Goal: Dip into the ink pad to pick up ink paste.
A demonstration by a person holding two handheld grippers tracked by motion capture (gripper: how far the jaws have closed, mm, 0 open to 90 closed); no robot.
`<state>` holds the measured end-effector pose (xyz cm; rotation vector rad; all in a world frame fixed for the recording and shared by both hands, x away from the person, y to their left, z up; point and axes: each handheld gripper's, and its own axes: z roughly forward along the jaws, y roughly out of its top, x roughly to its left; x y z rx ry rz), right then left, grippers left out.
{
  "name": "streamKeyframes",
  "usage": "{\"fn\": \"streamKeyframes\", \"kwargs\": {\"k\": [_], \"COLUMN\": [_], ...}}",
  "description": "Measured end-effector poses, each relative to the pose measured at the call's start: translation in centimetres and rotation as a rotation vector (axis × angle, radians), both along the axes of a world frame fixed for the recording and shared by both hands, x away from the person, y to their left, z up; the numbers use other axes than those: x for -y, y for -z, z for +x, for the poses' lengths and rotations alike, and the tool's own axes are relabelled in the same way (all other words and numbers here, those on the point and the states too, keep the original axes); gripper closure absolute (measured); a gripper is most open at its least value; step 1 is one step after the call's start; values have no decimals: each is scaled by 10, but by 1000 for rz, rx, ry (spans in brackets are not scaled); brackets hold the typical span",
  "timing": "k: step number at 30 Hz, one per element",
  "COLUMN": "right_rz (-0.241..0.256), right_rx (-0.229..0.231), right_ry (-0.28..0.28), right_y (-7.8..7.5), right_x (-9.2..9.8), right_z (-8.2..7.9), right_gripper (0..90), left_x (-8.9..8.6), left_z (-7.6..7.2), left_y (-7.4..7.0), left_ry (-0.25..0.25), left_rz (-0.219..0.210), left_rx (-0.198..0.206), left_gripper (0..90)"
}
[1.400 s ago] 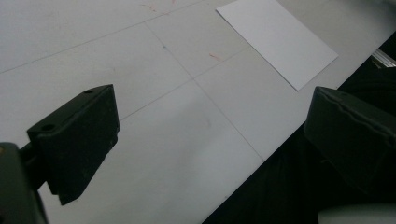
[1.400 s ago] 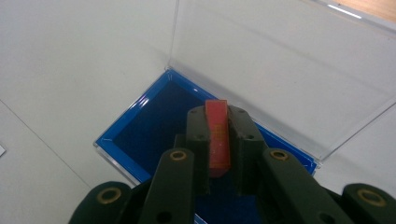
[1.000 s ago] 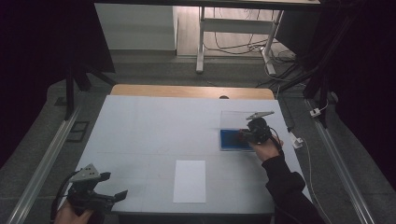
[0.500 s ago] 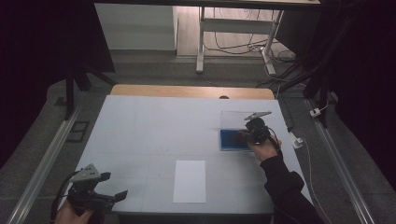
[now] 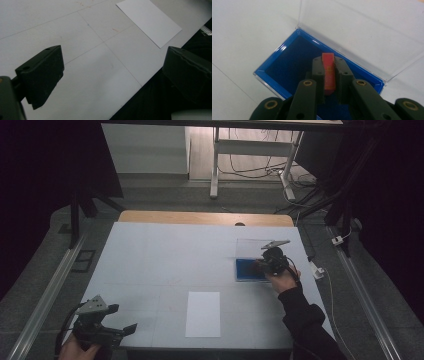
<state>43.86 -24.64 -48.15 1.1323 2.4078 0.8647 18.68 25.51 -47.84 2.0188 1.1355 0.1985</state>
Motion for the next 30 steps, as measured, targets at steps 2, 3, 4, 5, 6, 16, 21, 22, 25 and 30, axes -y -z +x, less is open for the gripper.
{"fn": "streamKeyframes", "kwargs": {"k": [2, 3, 4, 5, 6, 16, 21, 22, 25, 30], "right_rz": [24, 32, 32, 31, 19, -62, 30, 25, -22, -18], "right_rx": [-11, -13, -13, -12, -8, 39, 3, 5, 33, 33], "right_ry": [7, 7, 6, 7, 5, -15, 8, 7, -9, -8], "right_y": [0, 1, 1, 1, 1, 0, 2, 2, 2, 1], "right_x": [3, 4, 4, 3, 3, -8, 4, 3, -3, -3], "right_z": [1, 2, 2, 1, 1, -5, -1, -1, -5, -5], "right_gripper": [809, 809, 809, 809, 809, 809, 808, 809, 808, 806], "left_x": [0, 0, 0, 0, 0, 1, 0, 0, 0, 0], "left_z": [0, 0, 0, 0, 0, 1, 2, 2, 2, 1], "left_y": [0, 0, 0, 0, 0, 0, 0, 0, 0, 0], "left_ry": [0, -1, -1, -1, -1, -1, 0, 1, 1, 3], "left_rz": [-1, -1, -2, -2, -1, -2, -10, -10, -9, -10], "left_rx": [-1, -1, -1, -1, -1, -5, -4, -5, -5, -4], "left_gripper": [40, 40, 40, 40, 40, 40, 40, 40, 39, 38]}}
